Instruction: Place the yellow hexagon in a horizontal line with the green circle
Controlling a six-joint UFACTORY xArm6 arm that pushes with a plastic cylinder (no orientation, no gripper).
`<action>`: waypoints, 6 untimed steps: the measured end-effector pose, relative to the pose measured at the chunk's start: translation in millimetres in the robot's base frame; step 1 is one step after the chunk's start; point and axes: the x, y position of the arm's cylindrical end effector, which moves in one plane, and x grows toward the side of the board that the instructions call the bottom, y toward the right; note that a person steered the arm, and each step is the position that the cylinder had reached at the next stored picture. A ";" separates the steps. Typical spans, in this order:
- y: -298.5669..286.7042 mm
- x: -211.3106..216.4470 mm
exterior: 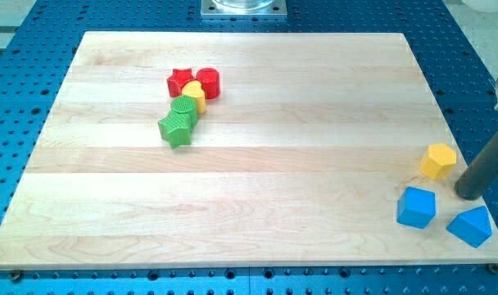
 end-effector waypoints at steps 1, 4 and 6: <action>-44.8 -35.2; -69.3 -72.4; -162.3 -92.8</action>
